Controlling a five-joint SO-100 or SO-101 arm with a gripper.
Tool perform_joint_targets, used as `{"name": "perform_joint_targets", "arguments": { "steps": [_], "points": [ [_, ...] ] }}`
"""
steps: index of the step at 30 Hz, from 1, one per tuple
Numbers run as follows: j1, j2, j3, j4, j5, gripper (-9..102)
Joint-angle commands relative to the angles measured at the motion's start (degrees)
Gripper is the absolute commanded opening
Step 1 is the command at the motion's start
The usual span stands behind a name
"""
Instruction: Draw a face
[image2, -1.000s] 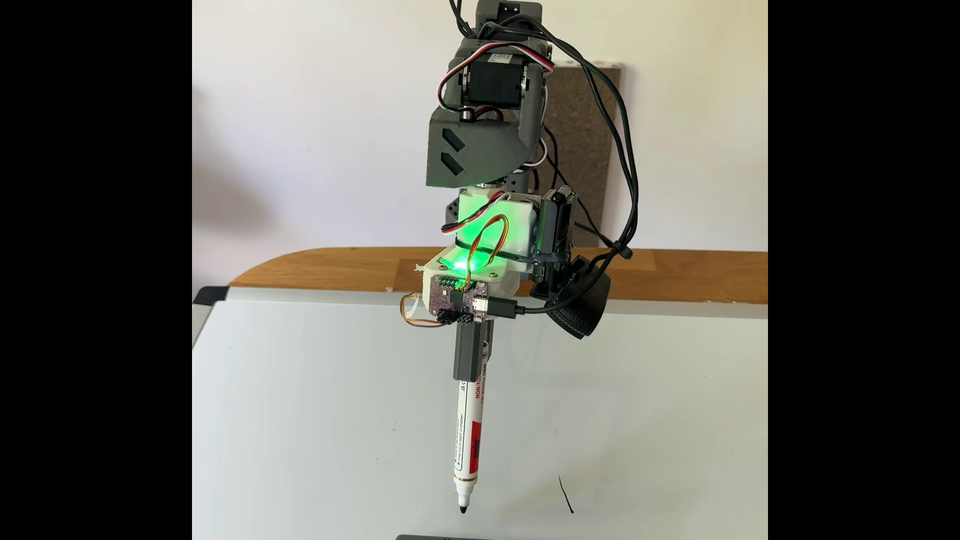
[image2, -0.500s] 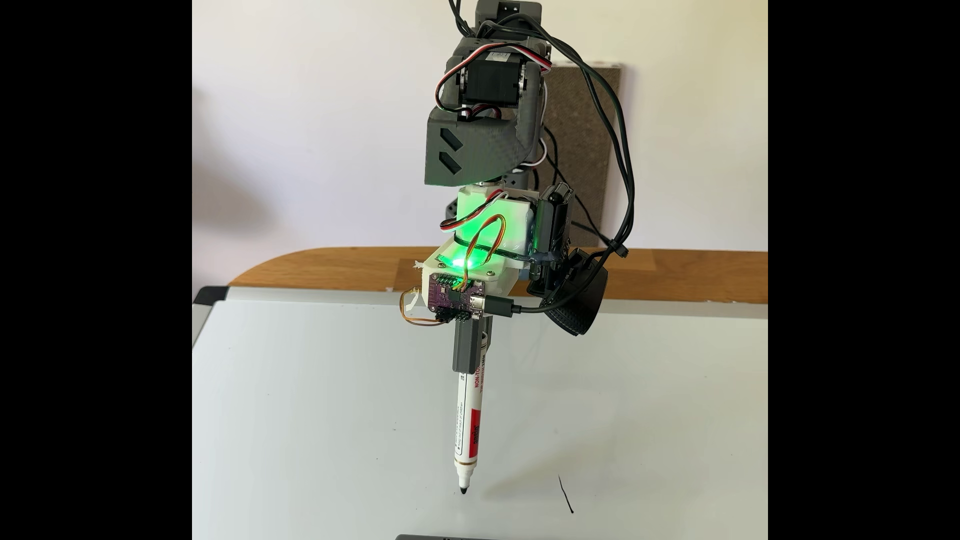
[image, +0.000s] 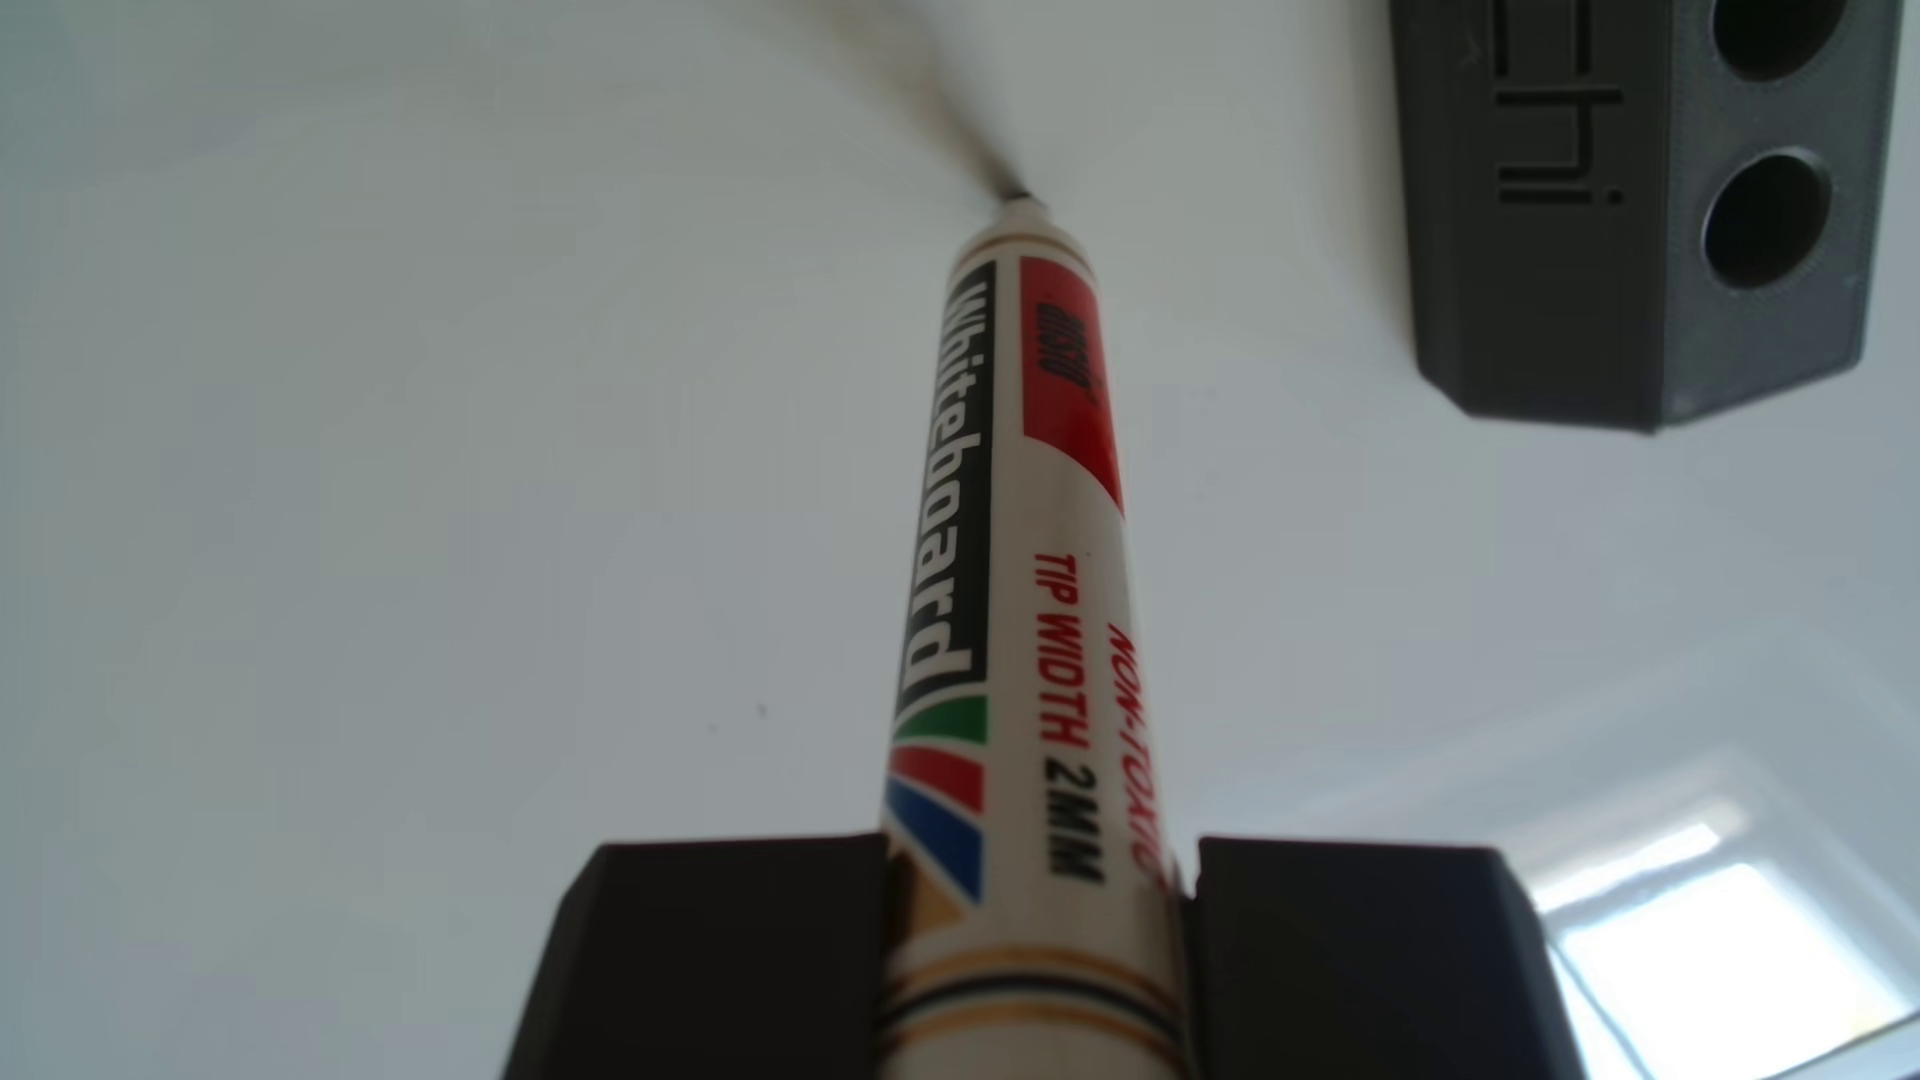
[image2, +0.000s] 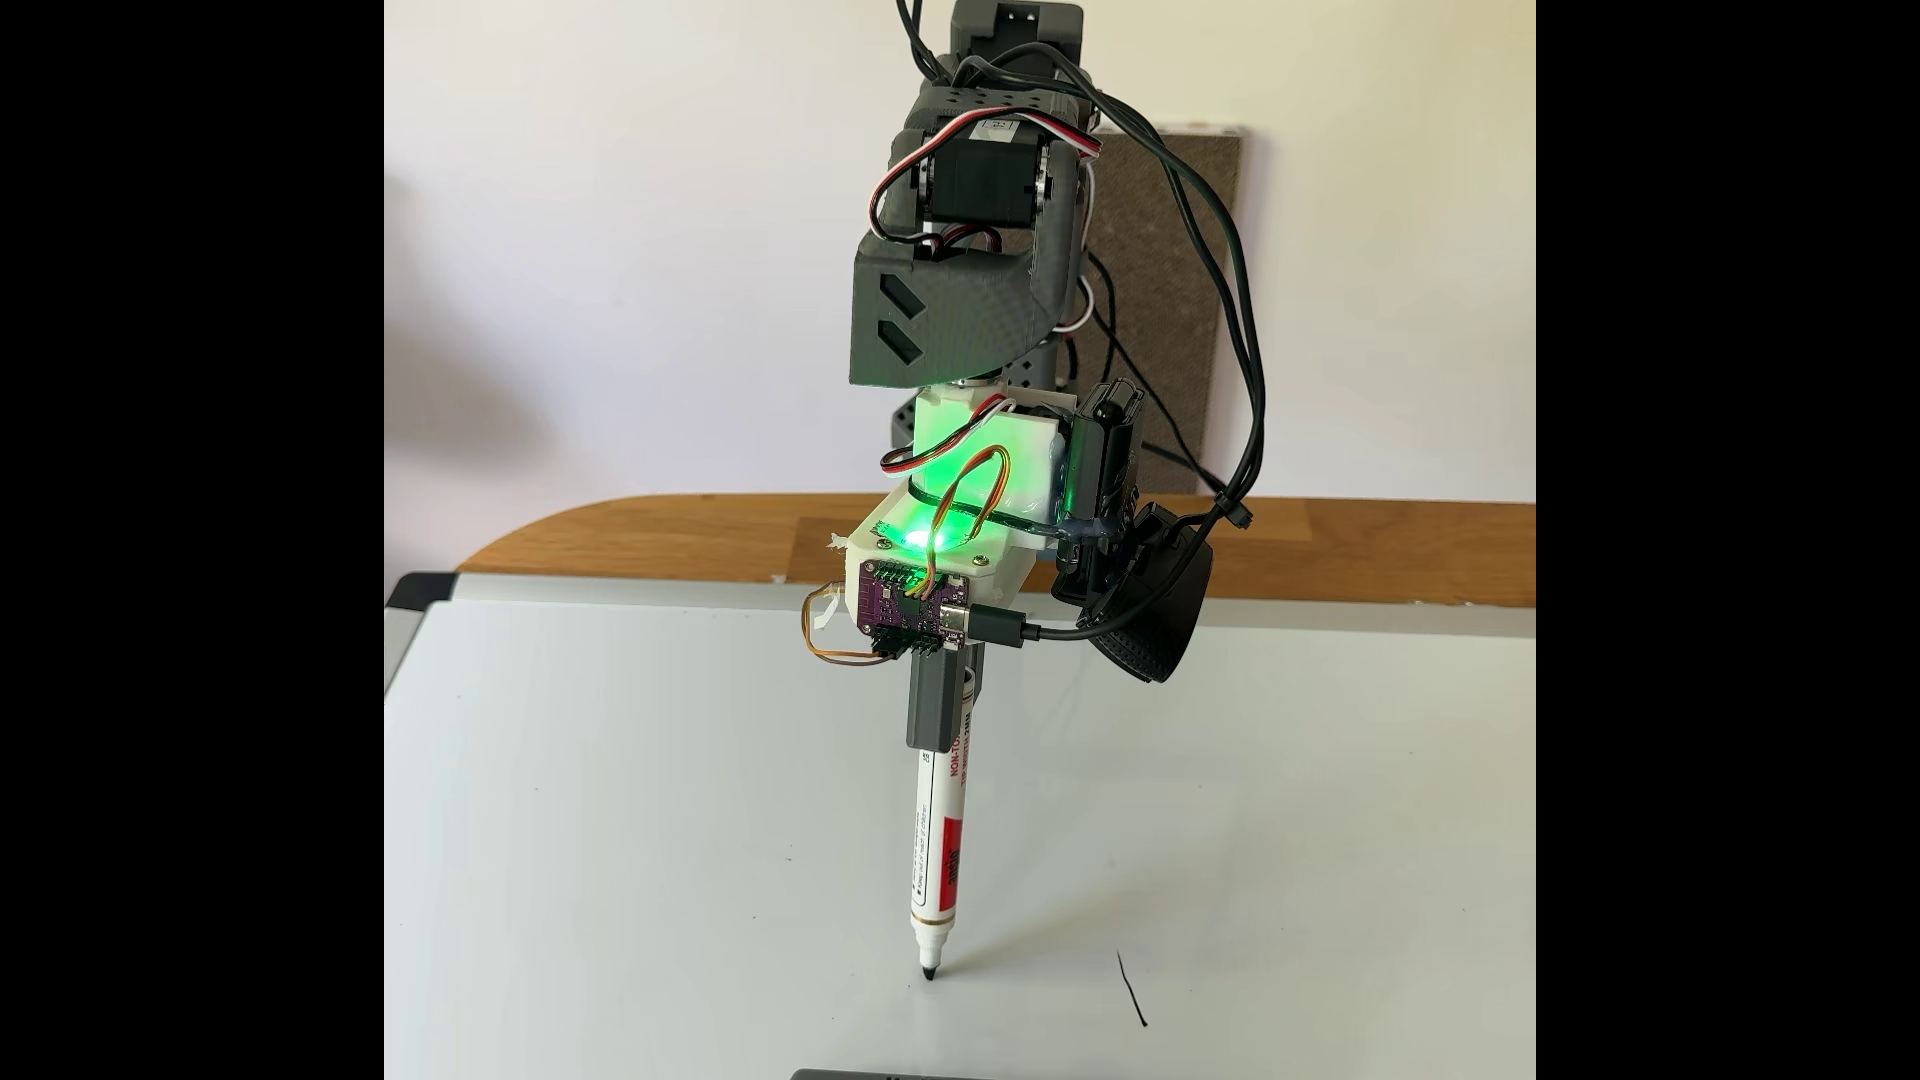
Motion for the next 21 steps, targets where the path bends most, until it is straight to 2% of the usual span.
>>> {"name": "perform_joint_targets", "arguments": {
  "steps": [1, 8, 21],
  "points": [
    [1.1, 0.8, -0.3, 0.4, 0.4, -1],
    [1.8, 1.4, -0.3, 4.7, -0.1, -1],
    [1.2, 1.8, -0.3, 7.5, 0.5, -1]
  ]
}}
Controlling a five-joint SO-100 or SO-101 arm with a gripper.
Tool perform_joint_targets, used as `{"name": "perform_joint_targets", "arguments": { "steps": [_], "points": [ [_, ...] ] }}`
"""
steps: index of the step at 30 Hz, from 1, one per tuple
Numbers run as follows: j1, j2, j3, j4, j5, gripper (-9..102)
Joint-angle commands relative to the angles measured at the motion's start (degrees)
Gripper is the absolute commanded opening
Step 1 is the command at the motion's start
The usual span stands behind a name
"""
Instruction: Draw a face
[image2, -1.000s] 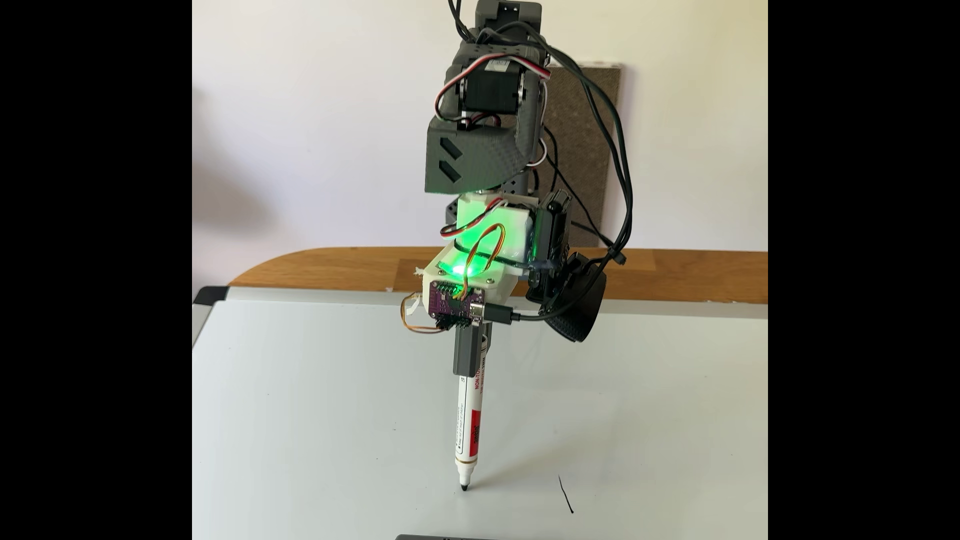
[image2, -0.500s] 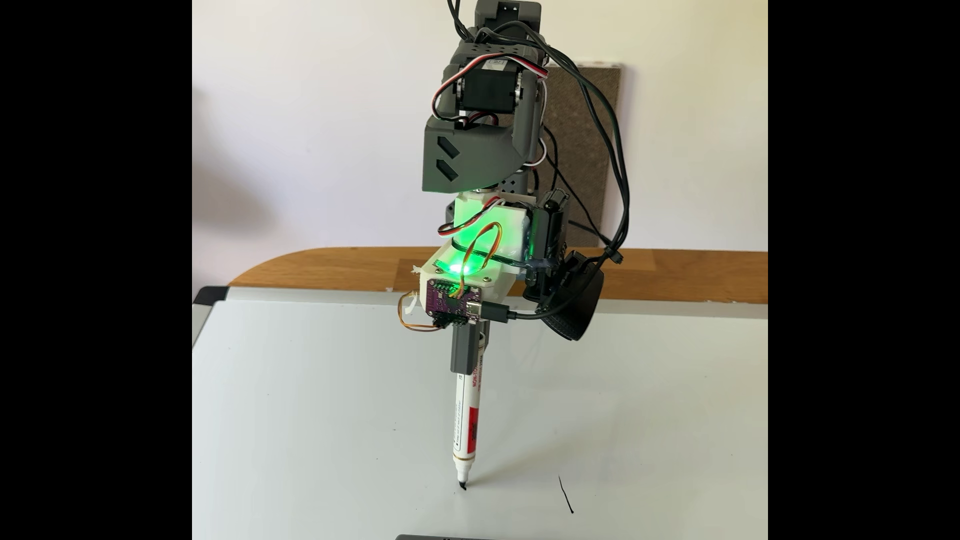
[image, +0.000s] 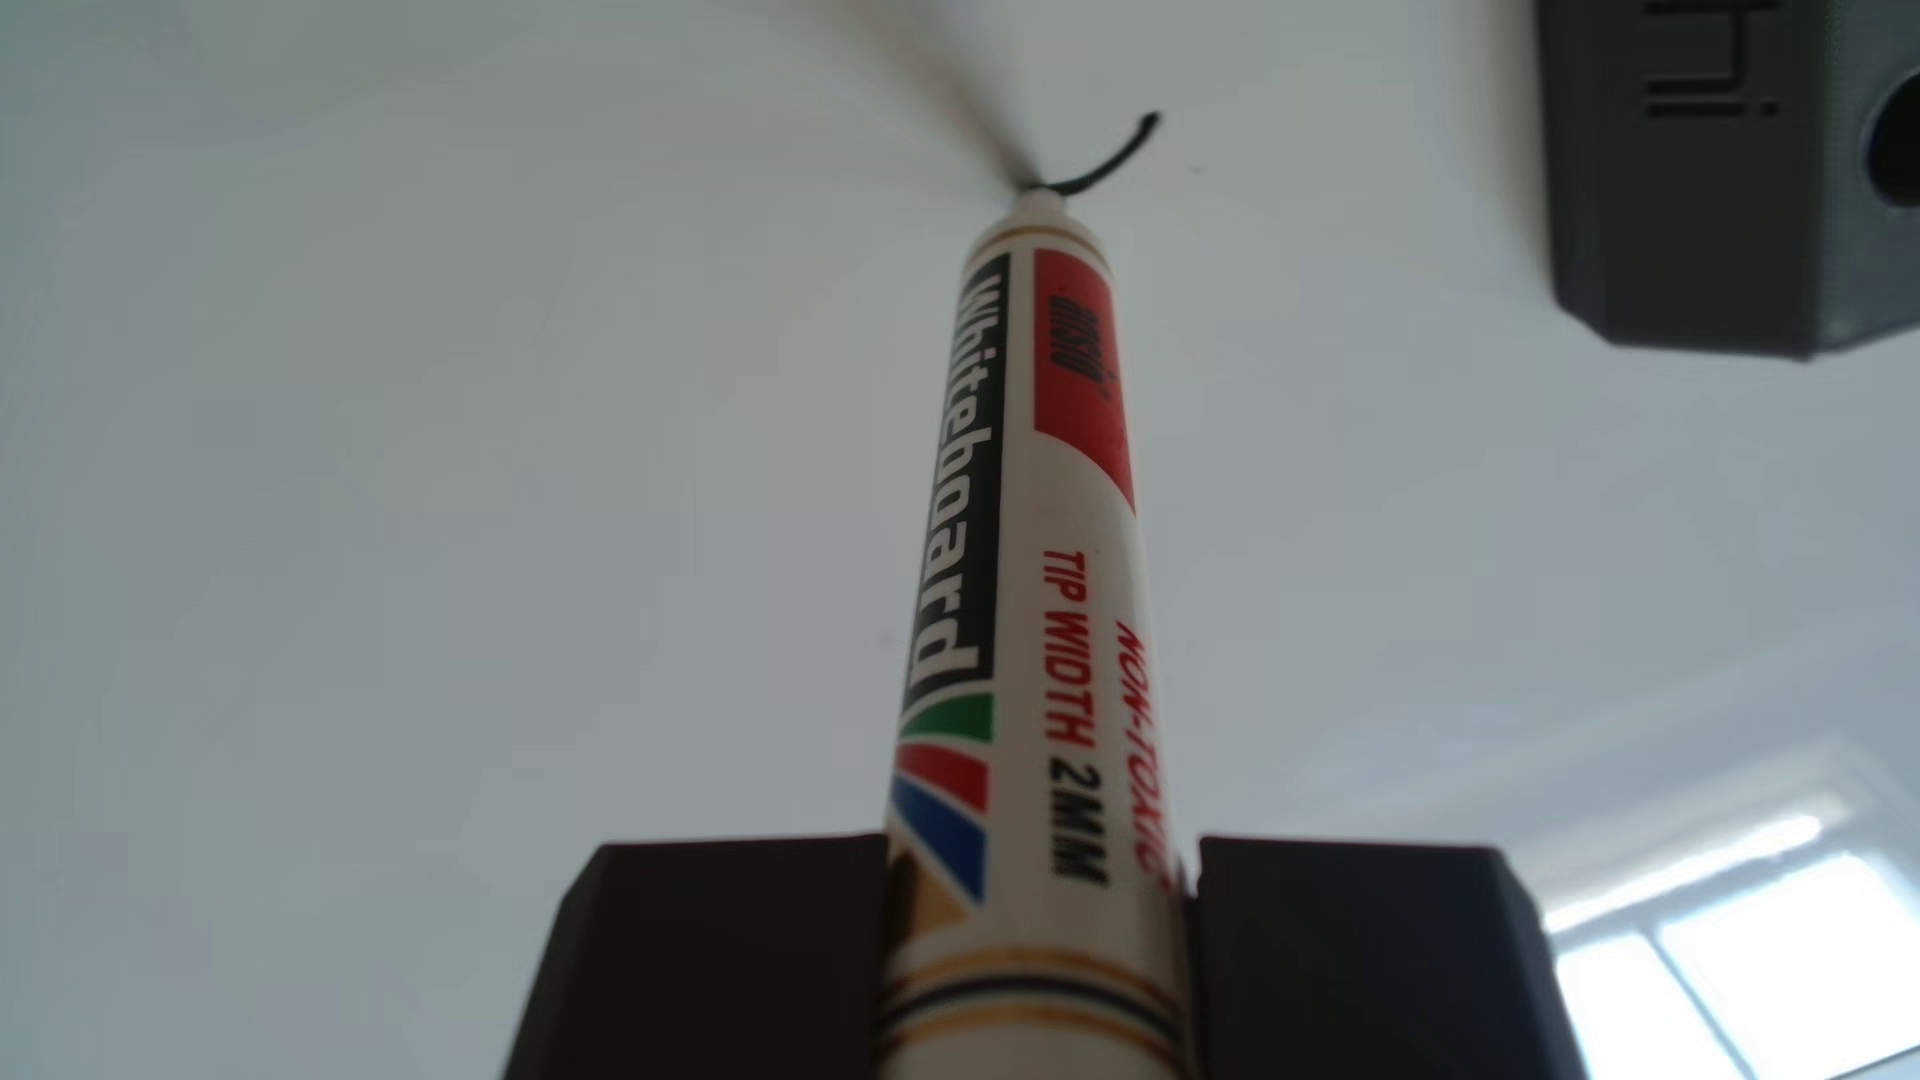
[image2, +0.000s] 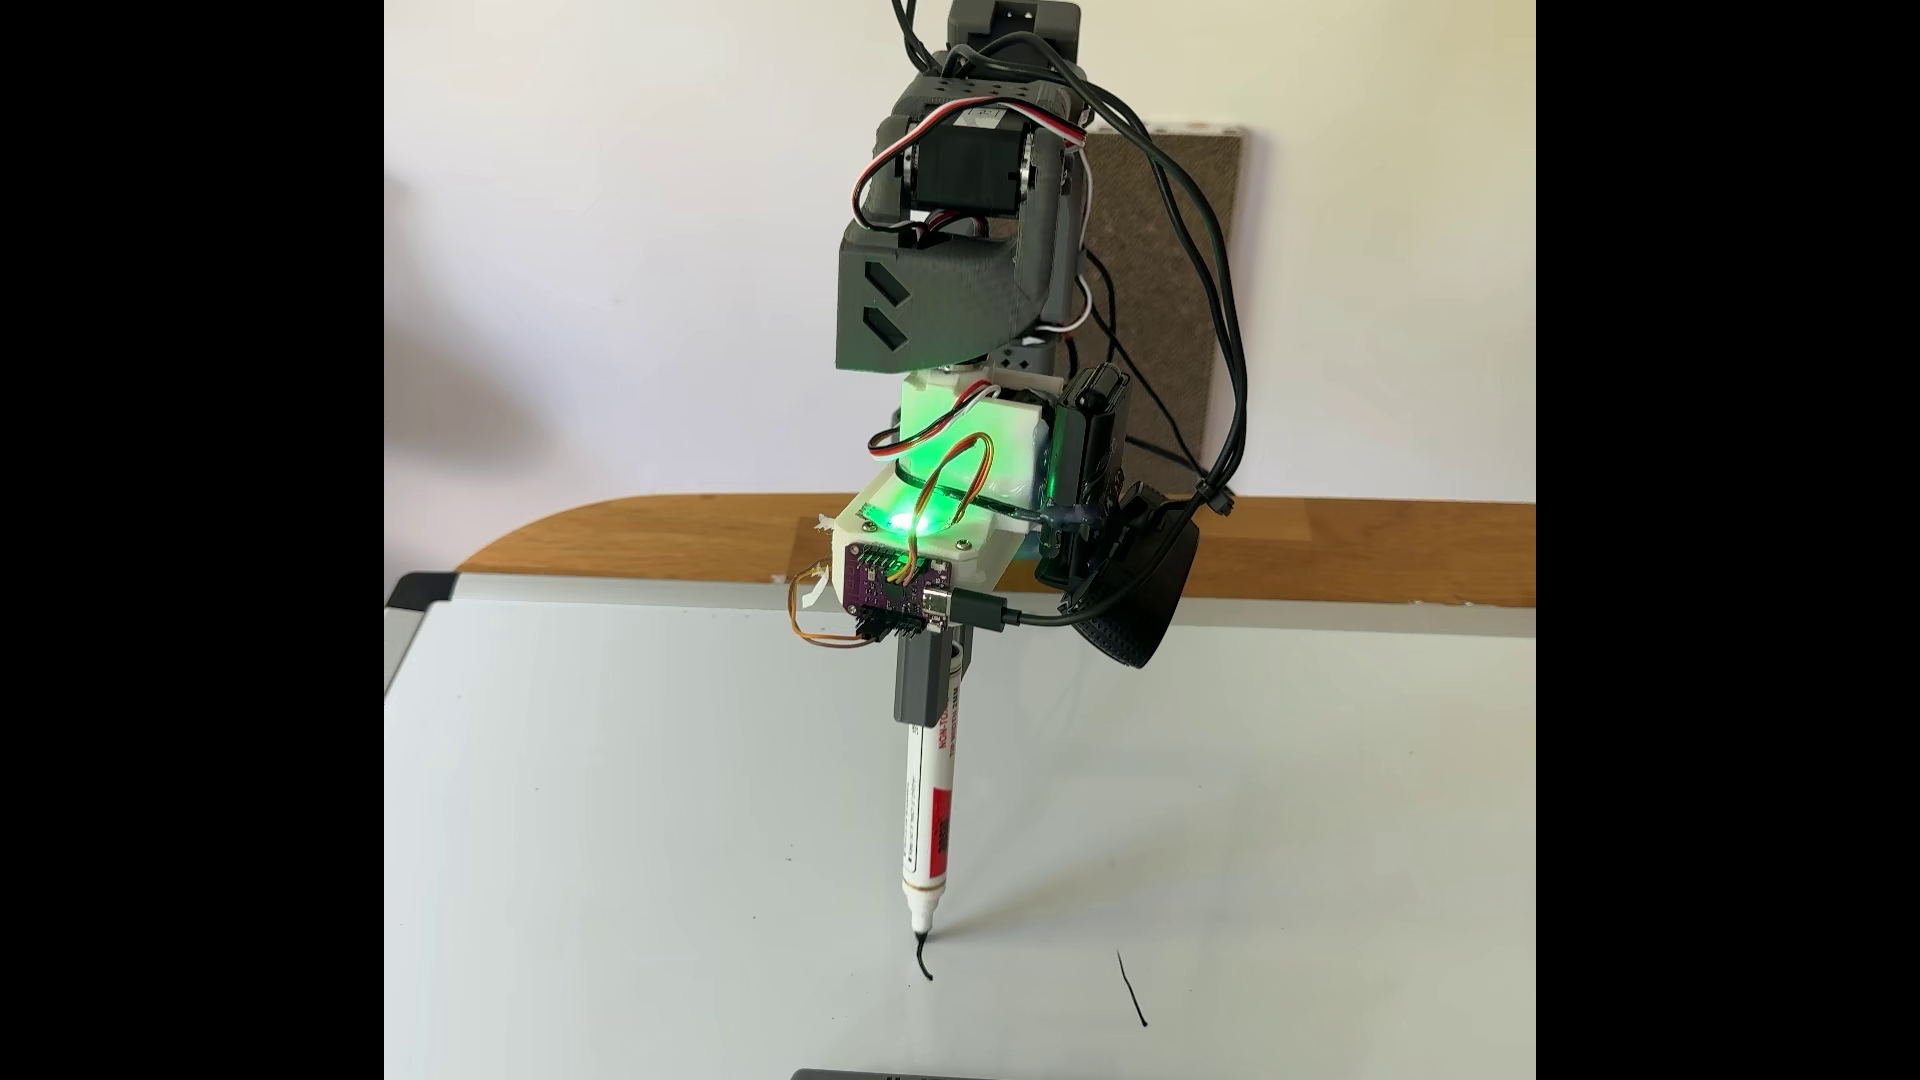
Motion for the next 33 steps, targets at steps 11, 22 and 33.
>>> {"name": "perform_joint_targets", "arguments": {
  "steps": [11, 22, 33],
  "points": [
    [0.0, 8.9, -1.5, -2.0, 0.8, -1],
    [-11.9, 25.5, -2.9, 1.0, 23.7, -1],
    [-31.6, 34.2, 16.1, 4.9, 64.6, -1]
  ]
}}
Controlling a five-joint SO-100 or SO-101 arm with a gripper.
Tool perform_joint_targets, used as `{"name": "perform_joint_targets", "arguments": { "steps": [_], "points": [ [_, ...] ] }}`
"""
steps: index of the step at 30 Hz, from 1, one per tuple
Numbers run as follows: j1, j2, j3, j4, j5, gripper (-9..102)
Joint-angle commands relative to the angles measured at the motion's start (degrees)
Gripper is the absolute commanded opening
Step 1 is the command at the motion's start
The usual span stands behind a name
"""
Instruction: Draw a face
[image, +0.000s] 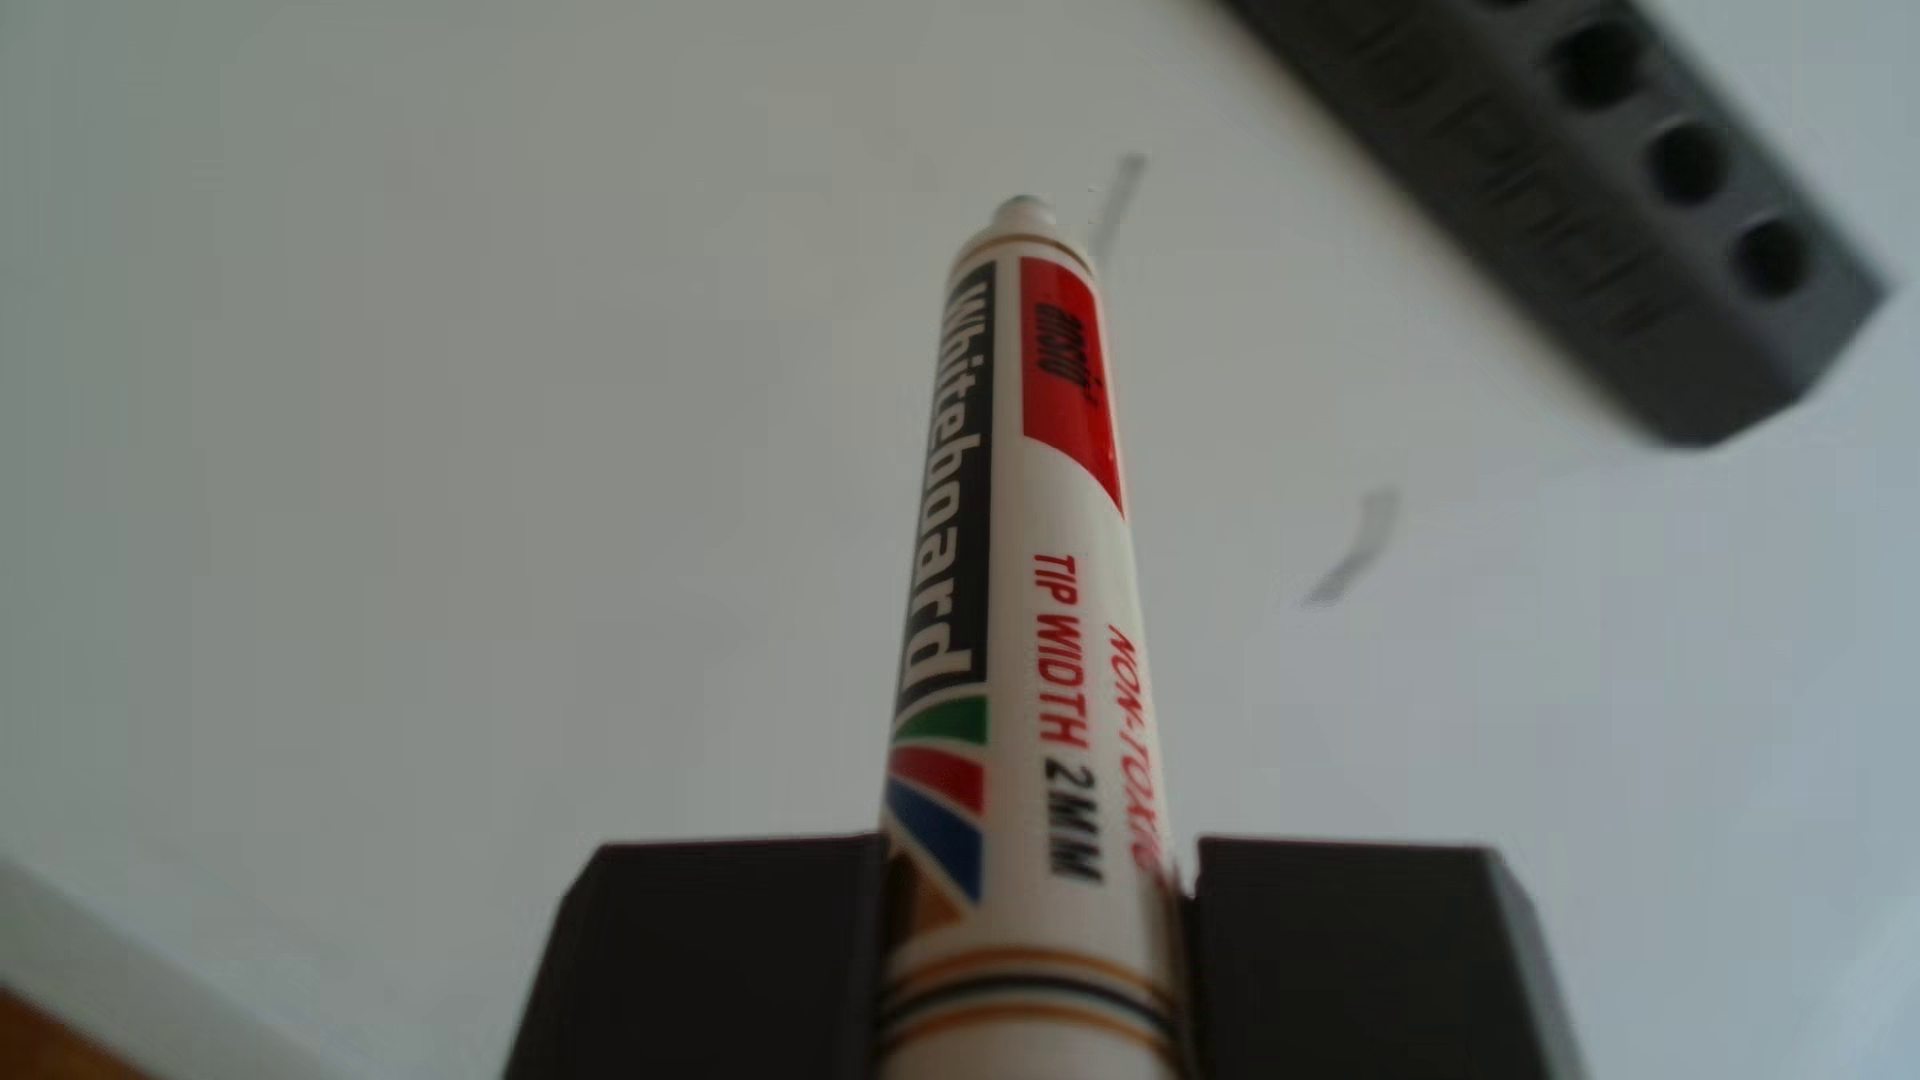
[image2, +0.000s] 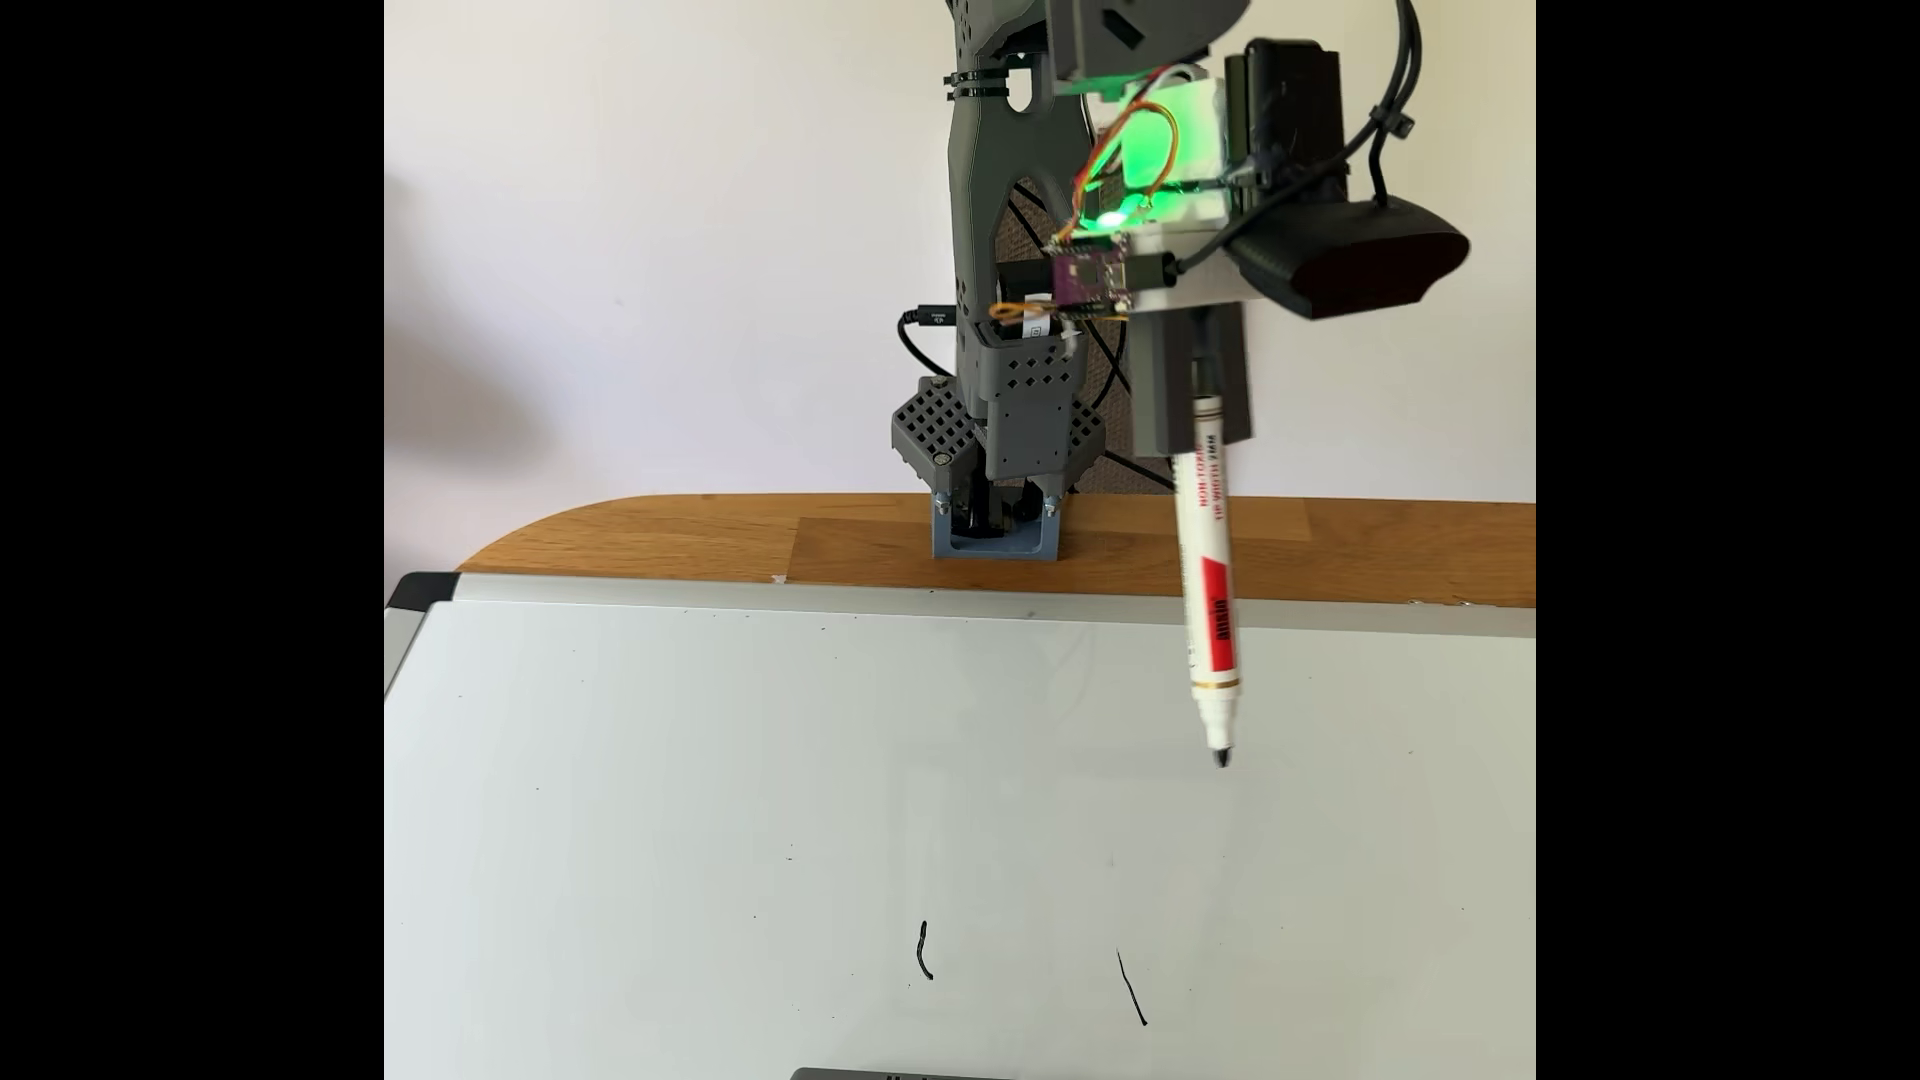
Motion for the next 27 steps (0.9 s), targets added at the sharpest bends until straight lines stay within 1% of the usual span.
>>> {"name": "perform_joint_targets", "arguments": {
  "steps": [1, 6, 11, 21, 27],
  "points": [
    [-5.4, 4.0, 7.9, -0.3, 4.3, -1],
    [-6.8, 4.2, 13.5, -4.2, 6.9, -1],
    [-7.1, 3.5, 13.9, -6.9, 7.6, -1],
    [-7.4, -5.3, 13.4, -9.8, 7.2, -1],
    [-7.4, -8.3, 13.2, -13.0, 7.4, -1]
  ]
}}
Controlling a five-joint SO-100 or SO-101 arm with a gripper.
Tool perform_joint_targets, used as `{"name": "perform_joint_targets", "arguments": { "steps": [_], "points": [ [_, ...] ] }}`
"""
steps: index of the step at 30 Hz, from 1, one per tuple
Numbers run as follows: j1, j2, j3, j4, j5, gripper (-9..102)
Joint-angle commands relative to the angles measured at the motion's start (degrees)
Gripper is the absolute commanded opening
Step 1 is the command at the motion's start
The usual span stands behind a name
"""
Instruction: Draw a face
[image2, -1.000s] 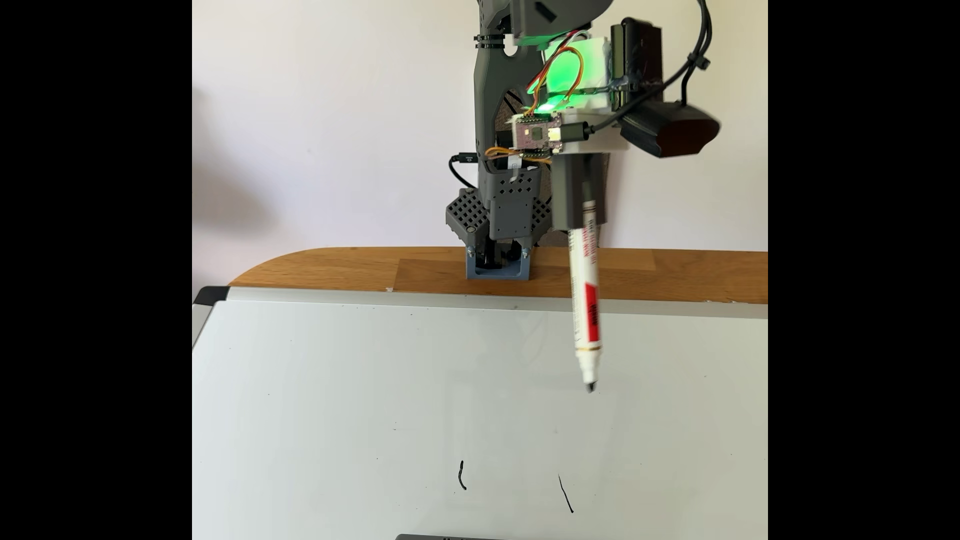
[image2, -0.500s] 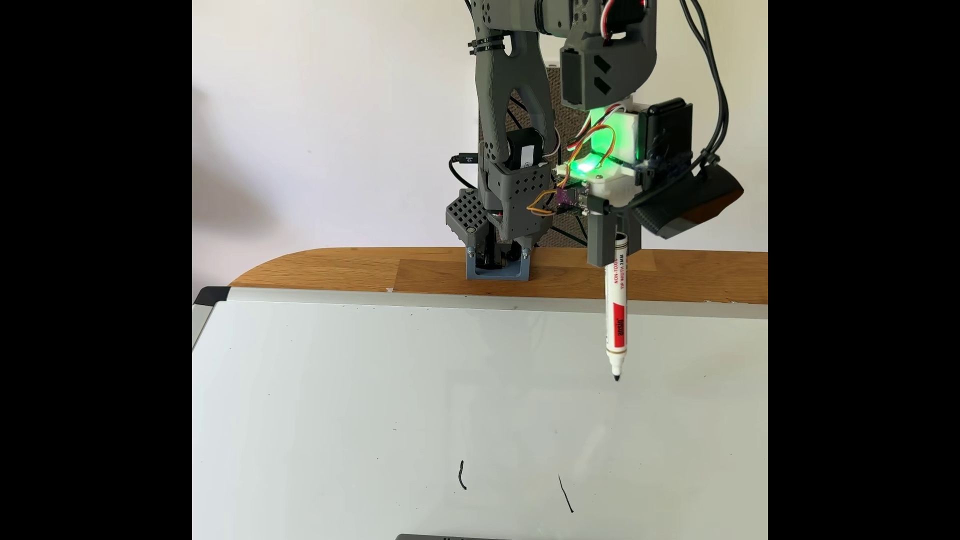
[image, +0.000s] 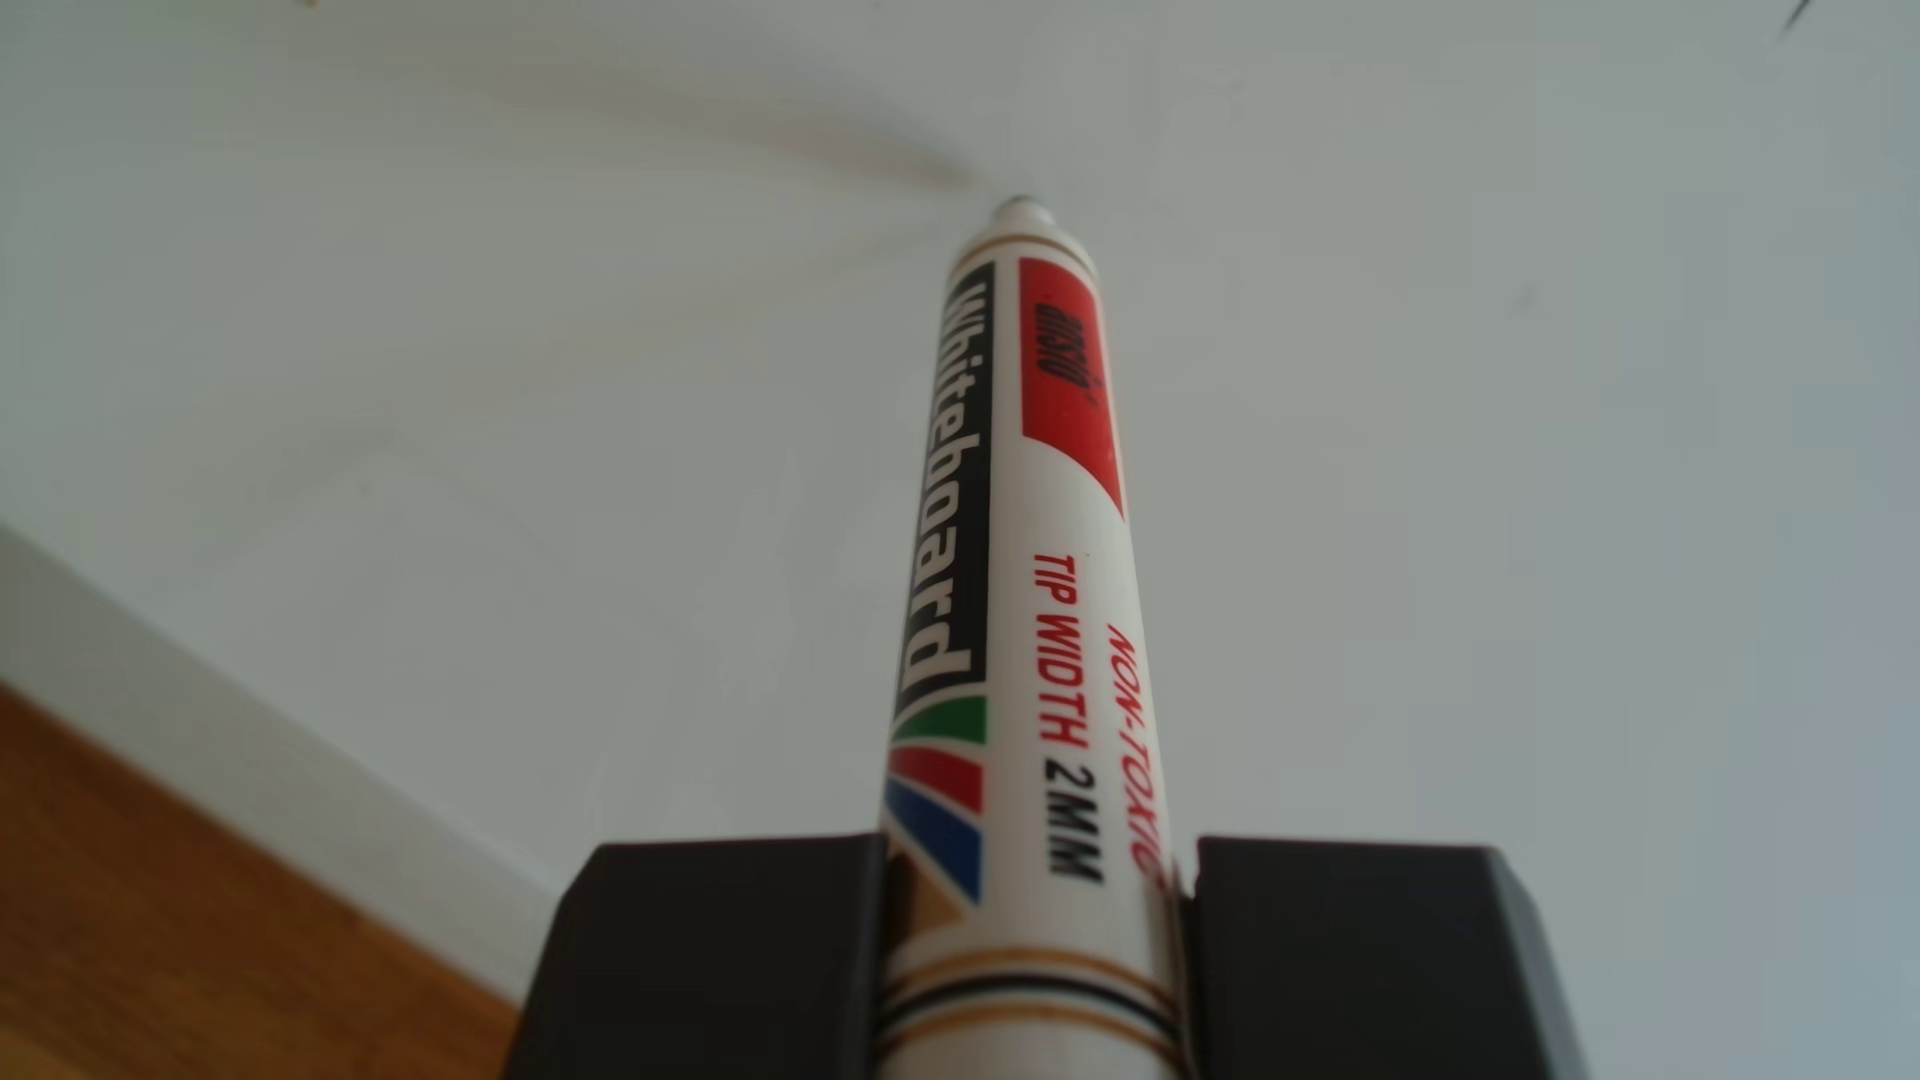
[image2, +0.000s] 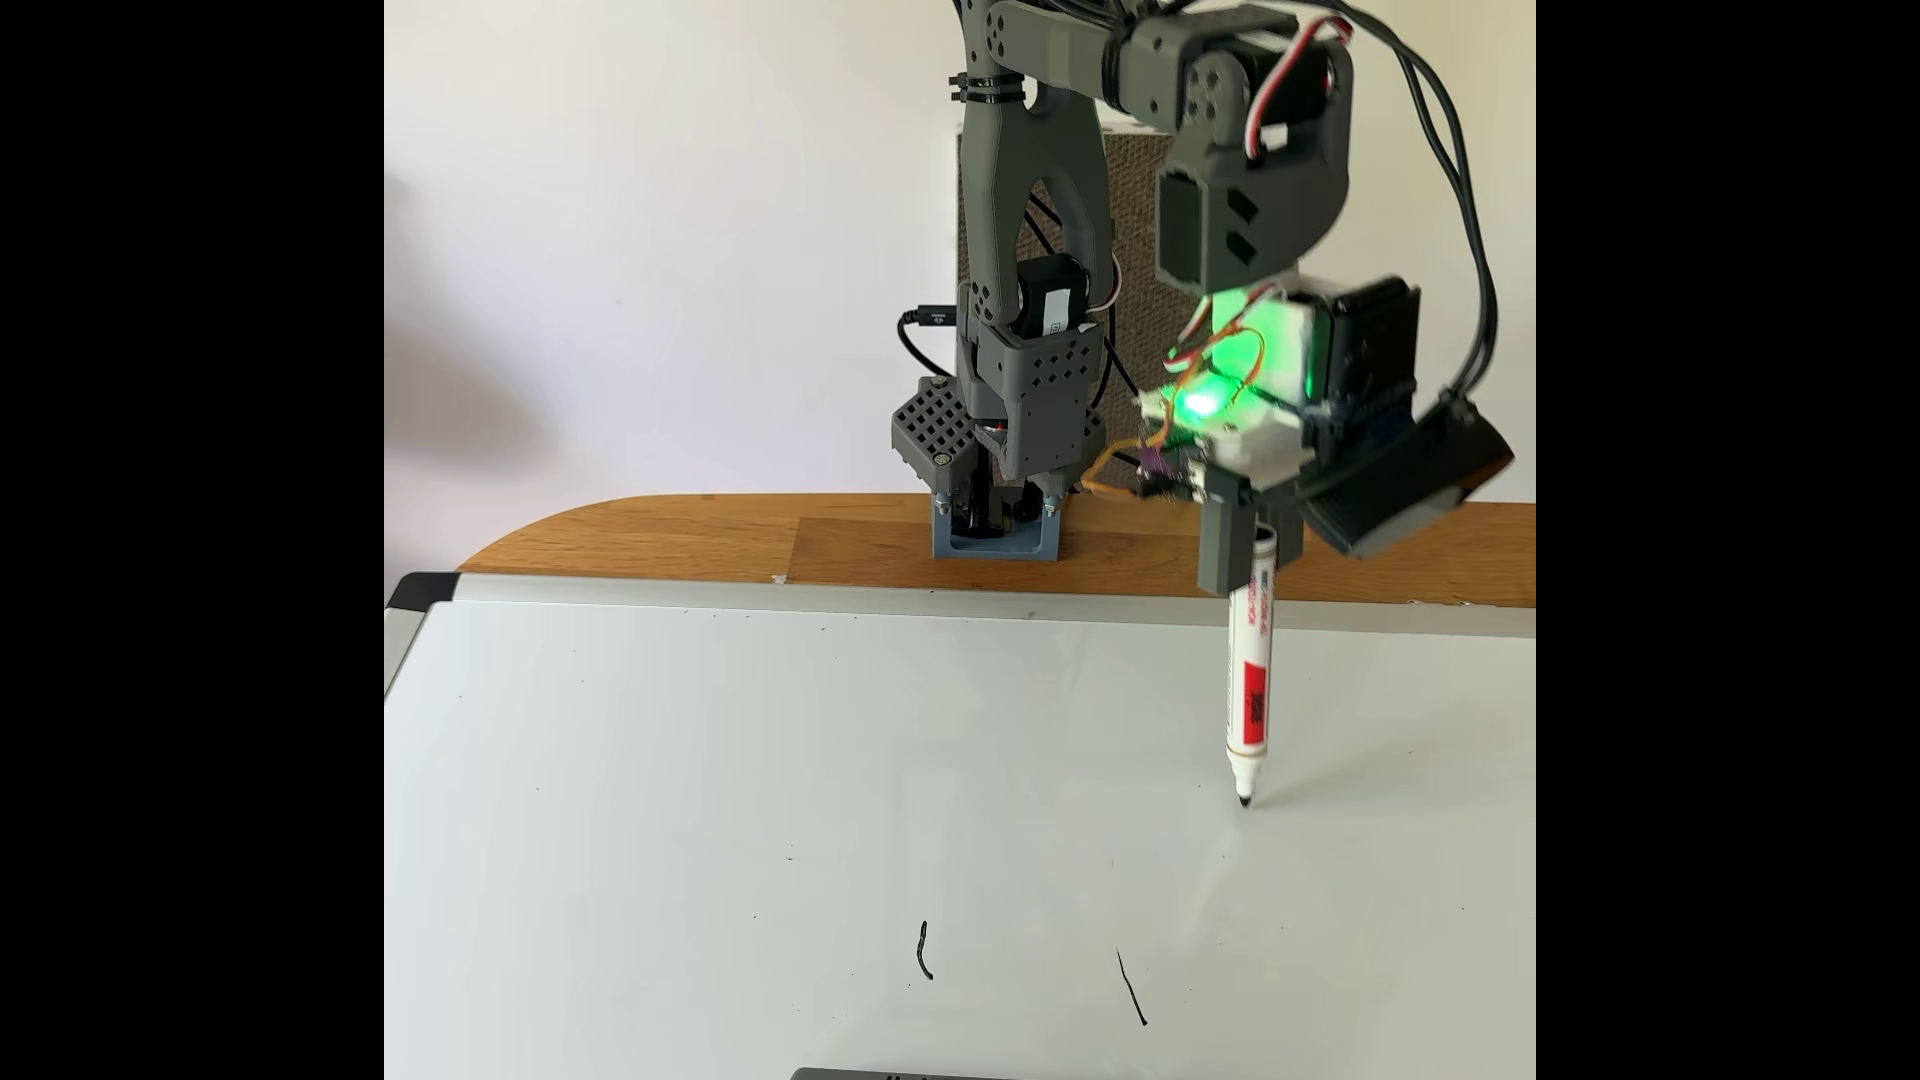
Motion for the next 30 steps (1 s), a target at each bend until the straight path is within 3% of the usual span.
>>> {"name": "perform_joint_targets", "arguments": {
  "steps": [1, 11, 30],
  "points": [
    [-0.4, 0.2, -1.1, -2.5, 0.3, -1],
    [1.7, -0.4, -1.1, -3.0, -0.3, -1],
    [21.7, 0.1, 1.4, -3.8, -4.3, -1]
  ]
}}
